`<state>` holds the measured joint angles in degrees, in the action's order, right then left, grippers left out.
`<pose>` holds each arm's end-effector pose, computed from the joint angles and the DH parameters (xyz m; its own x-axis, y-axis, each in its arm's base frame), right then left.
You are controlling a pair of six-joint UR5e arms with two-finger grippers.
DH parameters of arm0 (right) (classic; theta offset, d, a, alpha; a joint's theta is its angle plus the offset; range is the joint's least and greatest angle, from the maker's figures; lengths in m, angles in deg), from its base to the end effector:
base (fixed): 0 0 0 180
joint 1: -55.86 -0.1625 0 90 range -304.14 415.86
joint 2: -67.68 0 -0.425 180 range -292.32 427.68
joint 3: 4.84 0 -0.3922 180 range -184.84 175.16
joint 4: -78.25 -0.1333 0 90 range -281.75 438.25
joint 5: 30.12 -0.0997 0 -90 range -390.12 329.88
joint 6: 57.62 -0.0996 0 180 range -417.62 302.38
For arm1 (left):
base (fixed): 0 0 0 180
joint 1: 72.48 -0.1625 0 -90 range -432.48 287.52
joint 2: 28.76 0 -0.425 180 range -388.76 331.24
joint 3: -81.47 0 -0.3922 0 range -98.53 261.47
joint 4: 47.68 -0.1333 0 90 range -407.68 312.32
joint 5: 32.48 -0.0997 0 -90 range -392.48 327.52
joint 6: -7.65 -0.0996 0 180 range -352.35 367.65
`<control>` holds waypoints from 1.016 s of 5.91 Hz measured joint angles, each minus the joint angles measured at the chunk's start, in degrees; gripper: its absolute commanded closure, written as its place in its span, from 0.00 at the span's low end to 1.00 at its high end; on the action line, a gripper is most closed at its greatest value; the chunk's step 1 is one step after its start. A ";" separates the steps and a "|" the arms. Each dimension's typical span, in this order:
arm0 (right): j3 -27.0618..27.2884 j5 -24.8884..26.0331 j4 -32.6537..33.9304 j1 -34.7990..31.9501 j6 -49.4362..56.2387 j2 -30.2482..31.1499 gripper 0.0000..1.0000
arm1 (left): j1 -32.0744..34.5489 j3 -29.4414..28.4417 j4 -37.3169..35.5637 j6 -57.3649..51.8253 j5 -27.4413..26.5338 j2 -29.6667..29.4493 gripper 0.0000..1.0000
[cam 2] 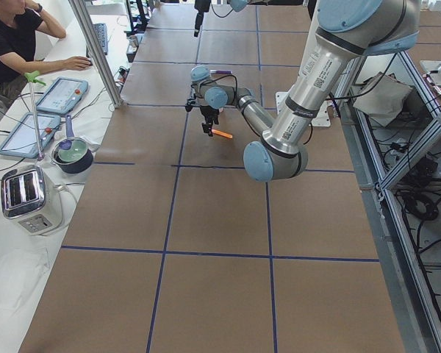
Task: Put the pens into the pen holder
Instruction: 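Grasp the orange highlighter with the left gripper while the right gripper withdraws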
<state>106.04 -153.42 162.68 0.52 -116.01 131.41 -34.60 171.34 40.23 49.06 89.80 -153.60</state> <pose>-0.2660 -0.5230 0.2272 0.5235 -0.0132 0.8519 -0.1934 0.9720 0.1338 0.4990 -0.4897 0.3052 0.6586 0.2910 -0.6939 -0.3055 0.9462 0.1068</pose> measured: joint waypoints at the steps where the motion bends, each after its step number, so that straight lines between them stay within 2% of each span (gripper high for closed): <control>1: 0.09 -2.52 0.97 -1.44 1.05 0.34 0.00 | -0.67 -0.59 -0.01 -0.15 -0.04 -0.35 0.34; 3: 0.70 -3.41 1.26 -2.12 1.35 0.43 0.00 | -2.23 -1.69 0.47 -0.43 -0.17 -0.87 0.35; 4: 0.92 -3.43 1.26 -2.19 1.36 0.44 0.00 | -2.84 -2.21 0.61 -0.59 -0.25 -1.03 0.40; 5: 0.97 -3.44 1.26 -2.22 1.36 0.44 0.00 | -3.11 -2.59 0.69 -0.79 -0.31 -1.17 0.68; 6: 1.00 -3.44 1.26 -2.22 1.36 0.43 0.00 | -3.20 -2.83 0.74 -0.97 -0.35 -1.24 0.80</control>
<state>107.04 -156.86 163.94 -1.70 -114.66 131.84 -37.80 168.50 40.97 48.08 89.45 -154.84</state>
